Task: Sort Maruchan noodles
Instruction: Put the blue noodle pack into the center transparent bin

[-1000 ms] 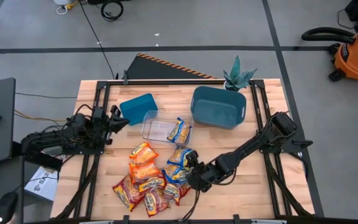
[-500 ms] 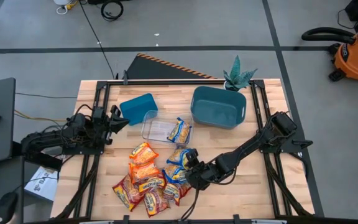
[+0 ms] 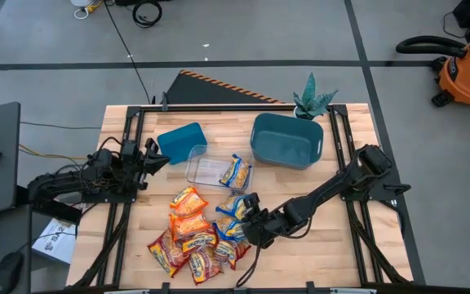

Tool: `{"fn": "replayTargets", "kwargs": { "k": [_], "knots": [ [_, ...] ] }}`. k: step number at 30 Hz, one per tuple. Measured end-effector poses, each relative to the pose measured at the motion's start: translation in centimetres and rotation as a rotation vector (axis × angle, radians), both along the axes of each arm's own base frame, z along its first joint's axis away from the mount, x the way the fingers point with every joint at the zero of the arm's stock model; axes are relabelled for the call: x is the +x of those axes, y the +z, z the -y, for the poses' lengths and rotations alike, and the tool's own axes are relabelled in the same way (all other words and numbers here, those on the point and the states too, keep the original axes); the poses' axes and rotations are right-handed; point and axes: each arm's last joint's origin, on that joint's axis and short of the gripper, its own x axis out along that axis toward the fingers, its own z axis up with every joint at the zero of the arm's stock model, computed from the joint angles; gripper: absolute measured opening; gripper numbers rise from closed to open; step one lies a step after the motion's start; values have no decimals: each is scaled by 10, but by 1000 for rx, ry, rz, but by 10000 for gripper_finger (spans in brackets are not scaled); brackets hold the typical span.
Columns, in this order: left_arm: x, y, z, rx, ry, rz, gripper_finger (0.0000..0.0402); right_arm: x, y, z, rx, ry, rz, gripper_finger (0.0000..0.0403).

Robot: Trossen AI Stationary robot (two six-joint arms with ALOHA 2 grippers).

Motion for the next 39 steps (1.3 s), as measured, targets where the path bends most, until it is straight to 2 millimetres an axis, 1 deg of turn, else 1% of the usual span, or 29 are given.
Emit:
{"fn": "replayTargets", "kwargs": {
  "k": [4, 7, 12, 17, 22, 26, 28, 30, 32, 35, 37, 39],
  "knots": [
    [0, 0, 0, 0, 0, 0, 25, 0, 27, 2, -14, 14, 68, 6],
    [0, 0, 0, -1, 0, 0, 25, -2, 46, 6, -21, 1, 121, 7],
    [0, 0, 0, 0, 0, 0, 25, -6, 71, 18, -8, -17, 184, 5],
    [0, 0, 0, 0, 0, 0, 25, -10, 96, 28, -3, 6, 270, 5],
    [0, 0, 0, 0, 0, 0, 25, -12, 125, 47, -49, 25, 378, 4],
    [0, 0, 0, 0, 0, 0, 25, -11, 146, 74, -86, 19, 457, 4],
    [0, 0, 0, 0, 0, 0, 25, -7, 151, 92, -93, 27, 473, 5],
    [0, 0, 0, 0, 0, 0, 25, -1, 151, 114, -82, 35, 479, 5],
    [0, 0, 0, 0, 0, 0, 25, 9, 148, 137, -43, 40, 500, 6],
    [0, 0, 0, 0, 0, 0, 25, 23, 135, 166, -6, 28, 496, 6],
    [0, 0, 0, 0, 0, 0, 25, 28, 126, 180, 6, 6, 464, 7],
    [0, 0, 0, 0, 0, 0, 25, 29, 119, 185, 26, 4, 426, 7]
  ]
}}
